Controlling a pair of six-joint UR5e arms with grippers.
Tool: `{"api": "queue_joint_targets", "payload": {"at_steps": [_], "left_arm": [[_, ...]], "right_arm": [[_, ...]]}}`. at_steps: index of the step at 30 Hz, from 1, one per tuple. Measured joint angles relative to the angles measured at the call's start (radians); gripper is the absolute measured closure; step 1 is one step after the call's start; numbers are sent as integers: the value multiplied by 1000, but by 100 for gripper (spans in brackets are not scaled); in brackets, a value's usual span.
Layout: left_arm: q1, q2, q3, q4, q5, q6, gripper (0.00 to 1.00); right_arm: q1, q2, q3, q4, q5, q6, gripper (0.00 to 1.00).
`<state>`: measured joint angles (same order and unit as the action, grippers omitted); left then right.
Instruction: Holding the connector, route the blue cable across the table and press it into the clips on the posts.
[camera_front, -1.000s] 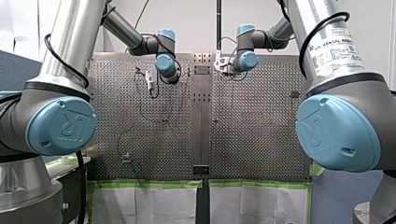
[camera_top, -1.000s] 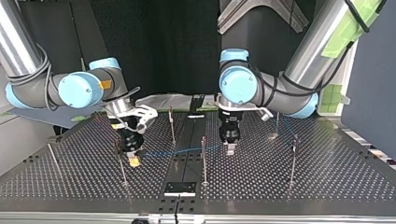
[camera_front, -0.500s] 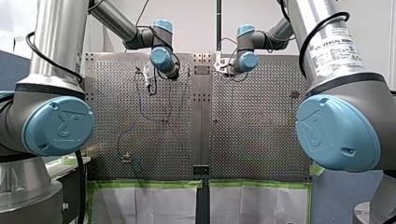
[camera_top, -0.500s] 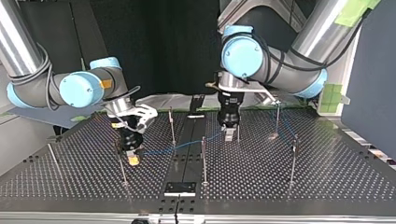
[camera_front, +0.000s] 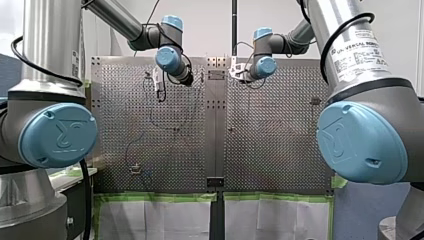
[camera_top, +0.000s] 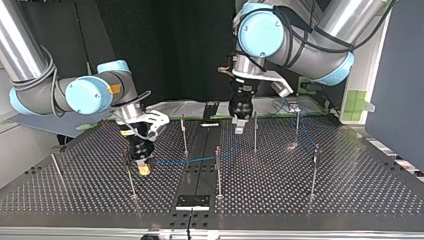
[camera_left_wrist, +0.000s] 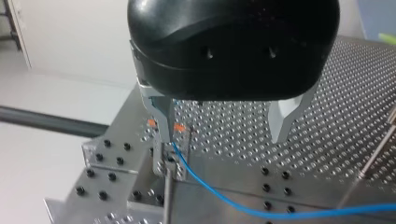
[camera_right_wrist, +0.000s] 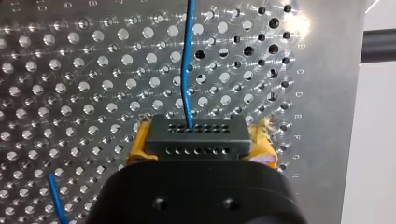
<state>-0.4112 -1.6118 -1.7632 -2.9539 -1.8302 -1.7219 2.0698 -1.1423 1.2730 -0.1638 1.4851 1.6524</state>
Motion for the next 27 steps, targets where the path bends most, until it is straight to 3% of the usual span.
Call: {"api": "queue_joint_targets", "payload": {"at_steps": [5, 11, 27], "left_arm": [[-27, 28, -2, 25, -13, 42, 0], [-66, 26, 18, 67, -59, 93, 0], [-207, -94, 157, 38, -201, 217, 0]], "right_arm": [[0, 0, 14, -1, 2, -1, 100], [0, 0, 27, -1, 9, -3, 100], [-4, 0, 65, -2, 18, -3, 100]]}}
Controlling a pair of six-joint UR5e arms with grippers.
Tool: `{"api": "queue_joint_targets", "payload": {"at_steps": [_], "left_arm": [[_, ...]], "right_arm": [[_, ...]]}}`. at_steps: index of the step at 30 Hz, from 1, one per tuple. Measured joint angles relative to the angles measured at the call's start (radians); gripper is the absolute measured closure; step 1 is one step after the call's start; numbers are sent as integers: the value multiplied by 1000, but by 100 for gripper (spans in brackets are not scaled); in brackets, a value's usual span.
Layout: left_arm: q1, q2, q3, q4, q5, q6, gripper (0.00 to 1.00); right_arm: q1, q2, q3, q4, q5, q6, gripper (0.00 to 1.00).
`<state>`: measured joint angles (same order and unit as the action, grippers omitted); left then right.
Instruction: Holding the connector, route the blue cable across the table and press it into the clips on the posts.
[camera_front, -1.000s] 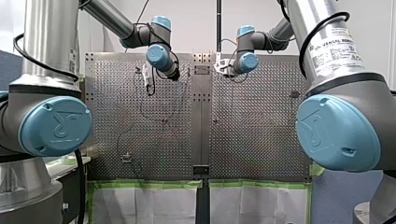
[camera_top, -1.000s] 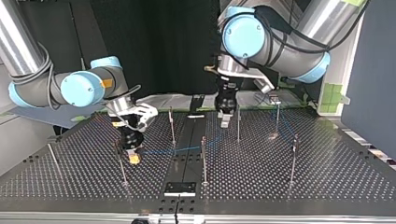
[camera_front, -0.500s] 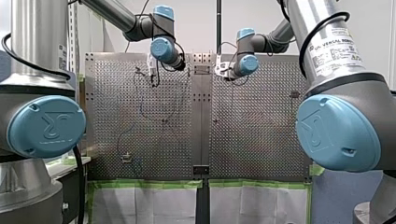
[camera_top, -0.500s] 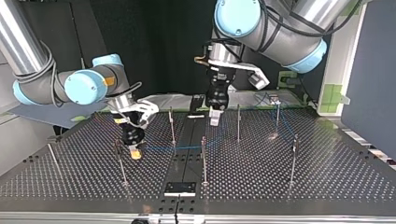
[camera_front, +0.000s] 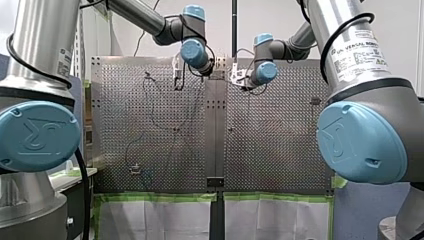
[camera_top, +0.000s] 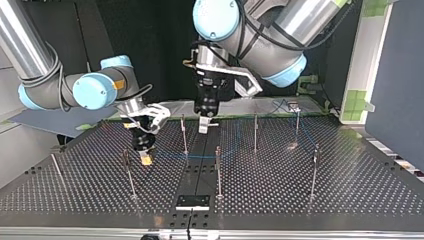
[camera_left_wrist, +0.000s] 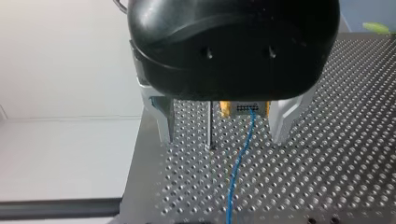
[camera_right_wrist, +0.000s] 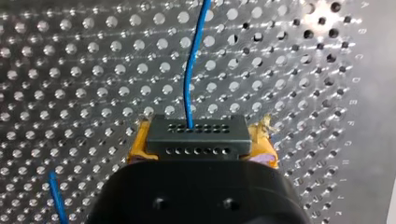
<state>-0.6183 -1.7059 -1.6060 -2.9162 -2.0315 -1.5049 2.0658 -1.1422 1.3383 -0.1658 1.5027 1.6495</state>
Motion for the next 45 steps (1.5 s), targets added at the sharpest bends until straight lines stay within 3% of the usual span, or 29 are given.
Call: {"api": "queue_joint_targets", "payload": {"at_steps": [6, 10, 16, 25, 33, 38, 45], "left_arm": [[-48, -40, 51, -20, -51, 21, 0], [-57, -73, 84, -17, -84, 31, 0], [-48, -118, 136, 4, -128, 33, 0], [-44, -190, 212, -23, -172, 49, 0], [-32, -261, 283, -10, -177, 58, 0], [-21, -304, 327, -4, -204, 66, 0], [11, -327, 387, 32, -206, 70, 0]], "right_arm": [[-9, 0, 6, 0, 3, 4, 100], [-19, 0, 15, 0, 4, 4, 100], [-31, 0, 22, 0, 9, 4, 100], [-40, 1, 31, 0, 17, 1, 100], [-40, 1, 31, -1, 18, -3, 100], [-40, 1, 31, -1, 18, -4, 100], [-40, 2, 31, -2, 18, -6, 100]]}}
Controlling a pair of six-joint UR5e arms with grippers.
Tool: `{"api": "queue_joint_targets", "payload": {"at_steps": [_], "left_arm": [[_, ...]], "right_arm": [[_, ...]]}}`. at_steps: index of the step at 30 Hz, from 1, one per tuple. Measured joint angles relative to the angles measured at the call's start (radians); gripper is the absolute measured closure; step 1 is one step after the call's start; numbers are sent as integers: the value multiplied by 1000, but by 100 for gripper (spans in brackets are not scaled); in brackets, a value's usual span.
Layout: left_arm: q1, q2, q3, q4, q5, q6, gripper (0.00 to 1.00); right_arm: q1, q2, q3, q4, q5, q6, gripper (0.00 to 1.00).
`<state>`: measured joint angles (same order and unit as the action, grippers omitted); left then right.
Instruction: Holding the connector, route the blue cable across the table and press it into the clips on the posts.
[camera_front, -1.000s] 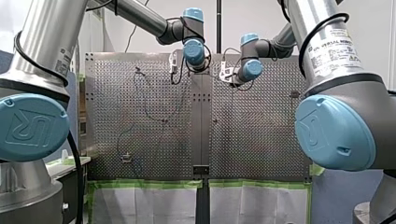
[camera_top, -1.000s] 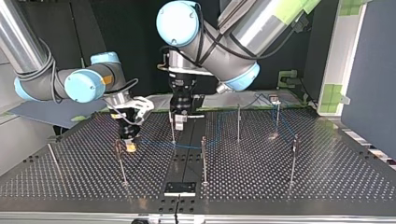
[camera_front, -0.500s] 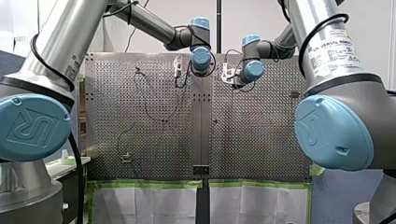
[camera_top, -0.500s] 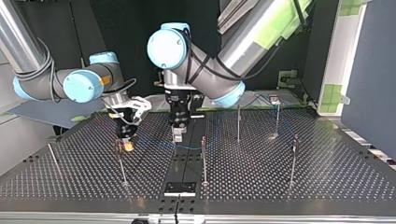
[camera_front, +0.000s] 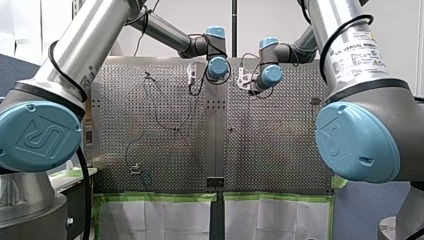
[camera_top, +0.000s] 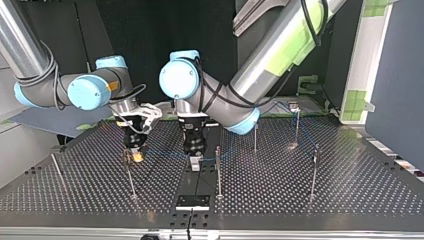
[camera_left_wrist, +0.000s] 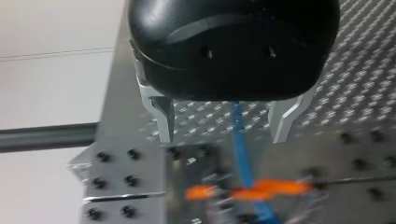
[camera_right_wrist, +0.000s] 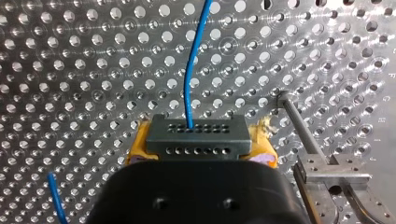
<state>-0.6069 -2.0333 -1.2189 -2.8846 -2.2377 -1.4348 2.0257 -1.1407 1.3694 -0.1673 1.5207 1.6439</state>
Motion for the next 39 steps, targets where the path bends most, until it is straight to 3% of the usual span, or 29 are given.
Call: {"api": "queue_joint_targets", "payload": {"at_steps": [5, 22, 23, 26, 27, 28, 29, 30, 39], "left_arm": [[7, -3, 27, 12, 20, 3, 0], [9, -35, 28, 5, 43, -2, 0], [9, -36, 28, 7, 42, -3, 7], [9, -37, 28, 15, 41, -5, 7], [9, -37, 28, 17, 41, -6, 16], [9, -37, 28, 18, 41, -6, 16], [8, -37, 27, 19, 40, -7, 82], [8, -37, 27, 20, 39, -8, 100], [5, -38, 27, 4, 16, -18, 100]], "right_arm": [[0, 0, 0, 0, 1, 0, 100], [0, 0, 0, 0, 1, -1, 100], [0, 0, 0, 0, 1, -1, 100], [0, 0, 0, 0, 1, -1, 100], [0, 0, 0, 0, 1, -1, 100], [0, 0, 0, 0, 1, -1, 100], [0, 0, 0, 0, 1, -1, 100], [0, 0, 0, 0, 0, -1, 100], [0, 0, 0, 1, 0, 0, 100]]}}
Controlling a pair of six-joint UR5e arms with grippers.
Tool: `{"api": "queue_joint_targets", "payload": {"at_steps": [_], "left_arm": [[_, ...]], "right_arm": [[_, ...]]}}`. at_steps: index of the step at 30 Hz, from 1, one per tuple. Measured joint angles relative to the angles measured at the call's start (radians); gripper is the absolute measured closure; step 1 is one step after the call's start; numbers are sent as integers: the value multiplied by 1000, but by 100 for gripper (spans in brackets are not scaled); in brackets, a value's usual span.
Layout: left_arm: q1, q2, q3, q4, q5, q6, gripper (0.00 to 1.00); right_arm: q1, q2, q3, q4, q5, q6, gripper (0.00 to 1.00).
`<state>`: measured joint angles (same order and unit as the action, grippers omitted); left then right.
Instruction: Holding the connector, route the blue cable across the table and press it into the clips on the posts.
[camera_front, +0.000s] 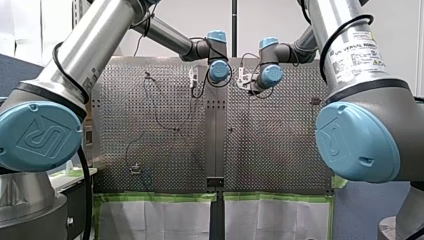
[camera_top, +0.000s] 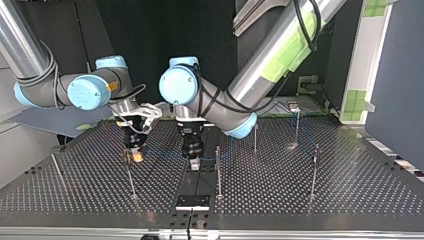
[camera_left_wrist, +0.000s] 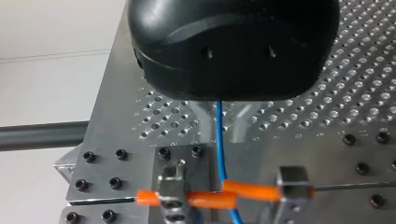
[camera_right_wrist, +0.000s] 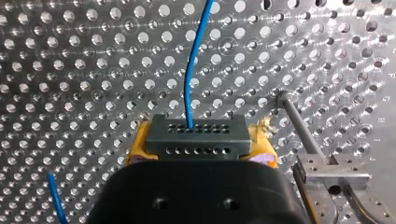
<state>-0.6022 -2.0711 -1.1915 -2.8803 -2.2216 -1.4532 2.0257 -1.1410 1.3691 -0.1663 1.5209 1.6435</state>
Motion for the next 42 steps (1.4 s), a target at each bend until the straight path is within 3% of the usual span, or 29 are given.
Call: {"api": "queue_joint_targets", "payload": {"at_steps": [11, 20, 28, 42], "left_arm": [[-20, 1, -23, -26, -20, -4, 100], [-44, 1, -98, -21, -36, -3, 100], [-58, 1, -166, 35, -68, -8, 100], [-71, 0, -287, 156, -51, 2, 100]], "right_arm": [[0, -2, 0, 2, 10, 1, 100], [3, -12, 24, 1, 16, 3, 100], [2, -26, 96, 0, 34, 1, 100], [18, -27, 192, -4, 41, -3, 100]]}}
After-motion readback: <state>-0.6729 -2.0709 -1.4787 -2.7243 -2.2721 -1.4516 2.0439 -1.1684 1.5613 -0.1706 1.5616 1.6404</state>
